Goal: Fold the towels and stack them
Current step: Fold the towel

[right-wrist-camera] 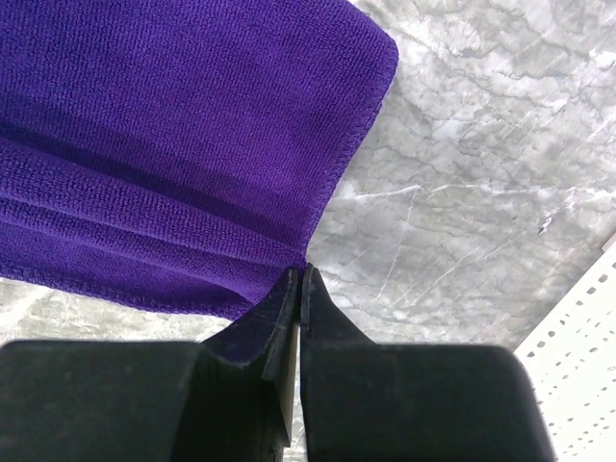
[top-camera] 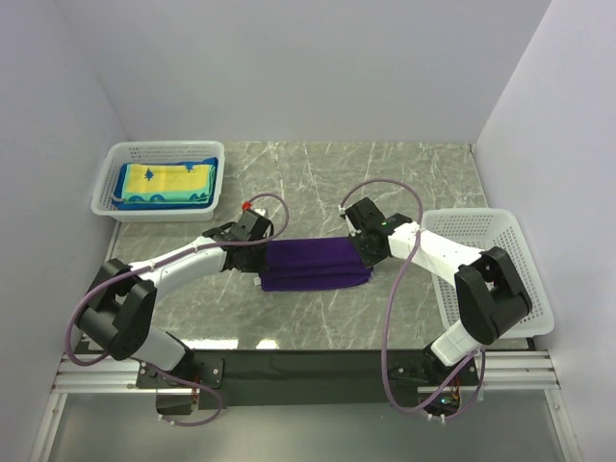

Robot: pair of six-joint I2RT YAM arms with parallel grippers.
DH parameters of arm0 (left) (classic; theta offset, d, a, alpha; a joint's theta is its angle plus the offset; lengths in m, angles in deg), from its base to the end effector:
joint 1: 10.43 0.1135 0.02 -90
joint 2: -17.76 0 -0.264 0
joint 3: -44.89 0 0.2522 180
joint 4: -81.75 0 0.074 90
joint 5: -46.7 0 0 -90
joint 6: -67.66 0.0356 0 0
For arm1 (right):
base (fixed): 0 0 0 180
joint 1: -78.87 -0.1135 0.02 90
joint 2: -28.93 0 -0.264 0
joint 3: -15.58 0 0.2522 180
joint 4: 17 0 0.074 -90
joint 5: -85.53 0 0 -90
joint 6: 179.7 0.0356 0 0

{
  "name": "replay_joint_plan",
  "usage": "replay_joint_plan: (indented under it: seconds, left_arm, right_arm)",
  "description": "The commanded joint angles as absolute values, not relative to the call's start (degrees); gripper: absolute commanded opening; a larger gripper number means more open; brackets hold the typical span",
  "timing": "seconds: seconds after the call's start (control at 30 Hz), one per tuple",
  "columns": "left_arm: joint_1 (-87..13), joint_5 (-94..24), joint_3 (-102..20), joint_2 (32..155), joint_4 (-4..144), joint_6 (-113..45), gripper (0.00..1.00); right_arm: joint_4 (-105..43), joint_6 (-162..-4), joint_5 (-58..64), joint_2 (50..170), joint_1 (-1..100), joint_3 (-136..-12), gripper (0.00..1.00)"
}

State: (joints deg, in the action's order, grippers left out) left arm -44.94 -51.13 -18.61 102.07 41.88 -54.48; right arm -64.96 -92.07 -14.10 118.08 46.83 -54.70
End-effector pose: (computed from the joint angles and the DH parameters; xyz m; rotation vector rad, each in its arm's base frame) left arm 0.2360 -0.1564 0.1913 0.0073 2.6320 -0.2277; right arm 0.2555 0.1529 0.1956 -0.7563 2.6004 -0.0784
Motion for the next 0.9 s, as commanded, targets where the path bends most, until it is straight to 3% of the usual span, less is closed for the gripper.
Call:
replay_joint_plan:
  seconds: [0.0, 0.17, 0.2, 0.23, 0.37, 0.4, 0.5, 0.7, 0.87]
  left_arm:
    - [-44.8, -55.4, -18.9, 102.1, 38.9, -55.4, 0.01]
    - [-44.9, -55.2, -19.3, 102.1, 38.3, -55.6, 0.08]
    - [-45.1, -55.2, -19.3, 102.0, 38.0, -55.9, 0.14]
    - [-45.0, -55.1, -19.4, 101.3, 37.9, -56.0, 0.17]
    - [-45.1, -54.9, -20.3, 98.0, 36.4, -56.6, 0.33]
    - [-45.2, -54.9, -20.6, 97.1, 36.0, -56.9, 0.43]
    - [-45.4, -55.5, -22.3, 92.4, 33.6, -58.1, 0.61]
    - [-46.3, -55.1, -25.2, 85.4, 30.9, -61.4, 0.66]
    - [-48.1, -50.6, -27.4, 85.9, 34.4, -64.6, 0.64]
  right_arm:
    - [-67.5, -92.0, -17.2, 118.1, 46.7, -54.0, 0.03]
    - [-68.6, -92.1, -16.0, 117.7, 46.4, -54.2, 0.08]
    - [-69.3, -92.0, -15.8, 117.6, 46.3, -54.4, 0.1]
    - [-69.8, -91.9, -15.4, 117.4, 46.0, -54.5, 0.2]
    - [-71.9, -91.1, -12.8, 114.7, 45.4, -55.8, 0.41]
    - [-72.7, -90.6, -12.2, 112.9, 45.2, -56.4, 0.43]
    - [-74.3, -89.8, -9.1, 108.7, 44.8, -58.2, 0.53]
    - [-70.1, -81.3, -4.7, 101.6, 44.8, -59.2, 0.54]
    - [-61.3, -70.2, -2.8, 100.8, 44.8, -56.0, 0.54]
